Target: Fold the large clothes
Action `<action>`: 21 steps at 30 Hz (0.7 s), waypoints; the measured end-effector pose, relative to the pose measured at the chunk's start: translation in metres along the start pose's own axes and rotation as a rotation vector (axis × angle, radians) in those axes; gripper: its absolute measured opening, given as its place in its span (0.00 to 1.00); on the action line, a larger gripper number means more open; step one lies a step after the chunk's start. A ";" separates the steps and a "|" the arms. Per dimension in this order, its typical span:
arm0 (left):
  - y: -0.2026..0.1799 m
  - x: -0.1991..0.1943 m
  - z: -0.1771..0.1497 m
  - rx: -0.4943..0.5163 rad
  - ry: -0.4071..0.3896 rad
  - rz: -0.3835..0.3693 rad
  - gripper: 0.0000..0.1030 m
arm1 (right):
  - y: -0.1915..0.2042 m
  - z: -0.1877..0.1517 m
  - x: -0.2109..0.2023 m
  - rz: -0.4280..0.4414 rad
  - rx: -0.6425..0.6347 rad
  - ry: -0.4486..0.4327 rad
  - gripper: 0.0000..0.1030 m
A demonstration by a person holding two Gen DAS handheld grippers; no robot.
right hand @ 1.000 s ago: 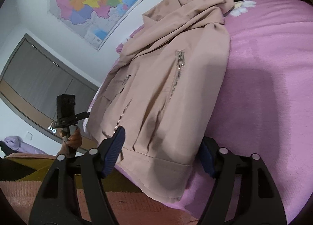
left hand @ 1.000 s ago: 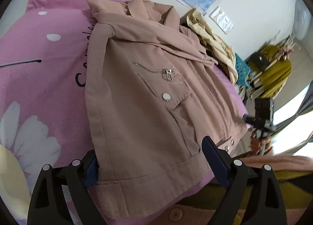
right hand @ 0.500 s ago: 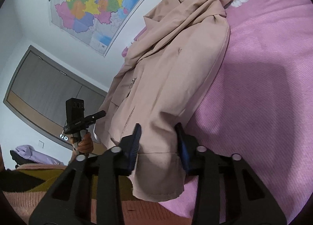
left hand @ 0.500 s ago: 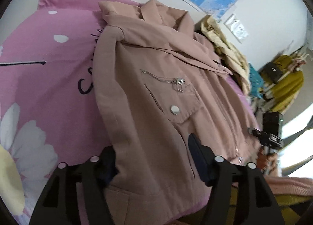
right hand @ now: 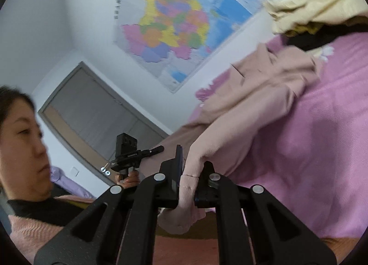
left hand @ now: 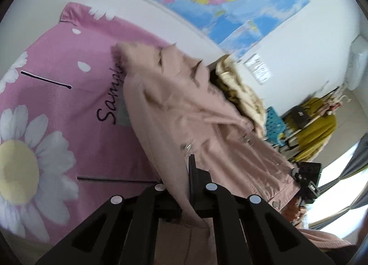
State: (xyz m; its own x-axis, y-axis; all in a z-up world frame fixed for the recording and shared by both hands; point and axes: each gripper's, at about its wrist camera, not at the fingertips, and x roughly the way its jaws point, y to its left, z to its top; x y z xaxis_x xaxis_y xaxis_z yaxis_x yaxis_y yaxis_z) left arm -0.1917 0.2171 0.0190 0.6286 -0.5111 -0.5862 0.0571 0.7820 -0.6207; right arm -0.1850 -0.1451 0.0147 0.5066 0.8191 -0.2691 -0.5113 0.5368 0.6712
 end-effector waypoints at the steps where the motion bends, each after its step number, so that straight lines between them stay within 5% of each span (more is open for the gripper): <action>1: -0.003 -0.009 -0.003 0.005 -0.015 -0.006 0.03 | 0.004 -0.002 -0.002 -0.004 -0.009 0.005 0.07; 9: -0.002 -0.011 0.001 -0.032 -0.031 -0.021 0.03 | -0.004 0.002 -0.002 -0.035 0.046 0.010 0.07; 21: -0.020 0.007 0.100 0.043 -0.054 0.027 0.04 | -0.035 0.107 0.014 -0.036 0.131 -0.100 0.08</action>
State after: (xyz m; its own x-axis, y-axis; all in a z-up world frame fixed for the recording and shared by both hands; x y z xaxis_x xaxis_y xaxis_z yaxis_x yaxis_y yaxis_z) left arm -0.1109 0.2332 0.0795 0.6713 -0.4702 -0.5730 0.0718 0.8107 -0.5811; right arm -0.0861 -0.1739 0.0610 0.5930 0.7721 -0.2286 -0.4003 0.5290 0.7483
